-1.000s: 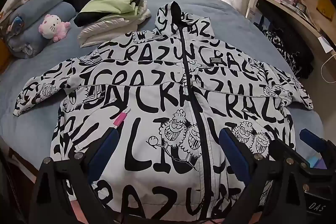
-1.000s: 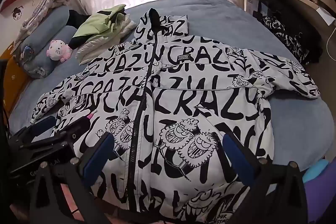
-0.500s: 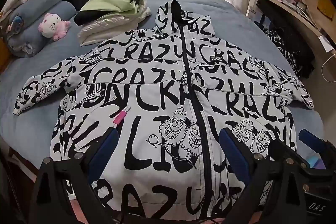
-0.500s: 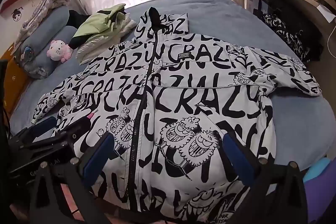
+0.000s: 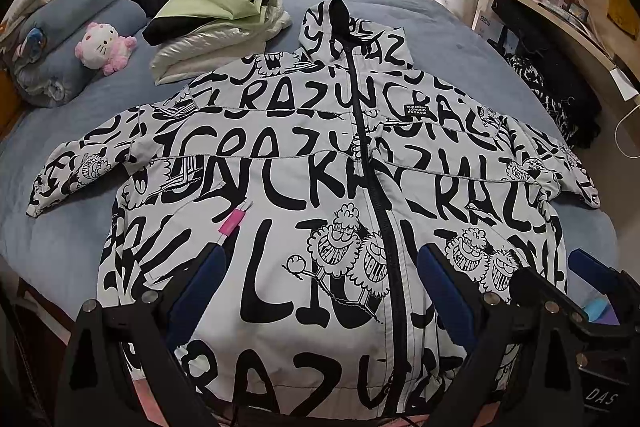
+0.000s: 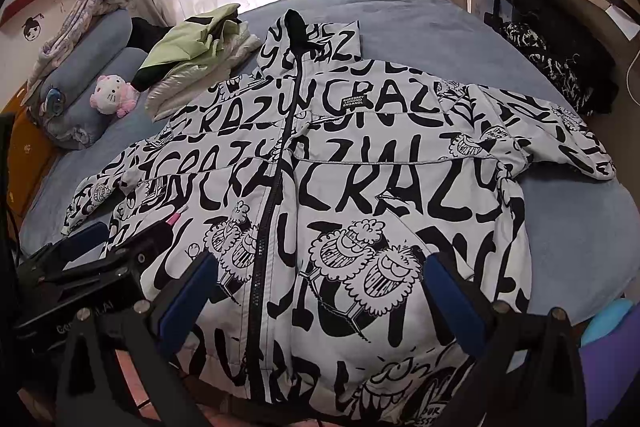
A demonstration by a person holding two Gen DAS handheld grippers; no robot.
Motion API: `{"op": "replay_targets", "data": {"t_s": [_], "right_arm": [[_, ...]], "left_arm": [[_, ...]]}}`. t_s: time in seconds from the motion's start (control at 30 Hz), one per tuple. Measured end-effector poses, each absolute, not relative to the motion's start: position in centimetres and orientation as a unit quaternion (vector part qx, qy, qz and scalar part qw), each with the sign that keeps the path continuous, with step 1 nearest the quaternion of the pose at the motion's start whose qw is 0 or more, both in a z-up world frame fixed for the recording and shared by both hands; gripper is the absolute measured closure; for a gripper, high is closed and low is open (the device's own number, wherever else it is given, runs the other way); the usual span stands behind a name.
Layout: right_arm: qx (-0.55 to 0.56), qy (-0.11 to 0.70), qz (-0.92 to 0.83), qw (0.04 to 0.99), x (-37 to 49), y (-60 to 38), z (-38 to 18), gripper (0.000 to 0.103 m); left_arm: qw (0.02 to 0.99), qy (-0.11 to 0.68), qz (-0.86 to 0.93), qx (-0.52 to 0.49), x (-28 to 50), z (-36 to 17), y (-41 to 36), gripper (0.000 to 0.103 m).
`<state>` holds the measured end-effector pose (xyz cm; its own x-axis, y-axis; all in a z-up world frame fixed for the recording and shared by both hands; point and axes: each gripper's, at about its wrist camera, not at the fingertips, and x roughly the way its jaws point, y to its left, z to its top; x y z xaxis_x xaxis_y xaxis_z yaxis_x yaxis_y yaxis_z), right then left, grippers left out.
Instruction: Fold large clothes
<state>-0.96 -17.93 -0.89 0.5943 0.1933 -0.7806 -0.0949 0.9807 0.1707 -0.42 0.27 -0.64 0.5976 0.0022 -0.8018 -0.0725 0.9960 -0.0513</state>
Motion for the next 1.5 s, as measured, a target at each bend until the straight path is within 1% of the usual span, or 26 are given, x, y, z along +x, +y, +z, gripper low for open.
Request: {"op": "replay_targets", "data": {"t_s": [1.23,1.5], "right_arm": [[0.072,0.45,0.091,0.886,-0.2,-18.0,-1.4,0.0],[0.061,0.429,0.104,0.895,-0.4,-18.2,0.0,0.0]], "left_arm": [[0.891,0.452,0.021,-0.039,-0.2,-0.7,0.8,0.007],[0.892,0.451,0.018,-0.038,0.9,-0.8,0.7,0.008]]}}
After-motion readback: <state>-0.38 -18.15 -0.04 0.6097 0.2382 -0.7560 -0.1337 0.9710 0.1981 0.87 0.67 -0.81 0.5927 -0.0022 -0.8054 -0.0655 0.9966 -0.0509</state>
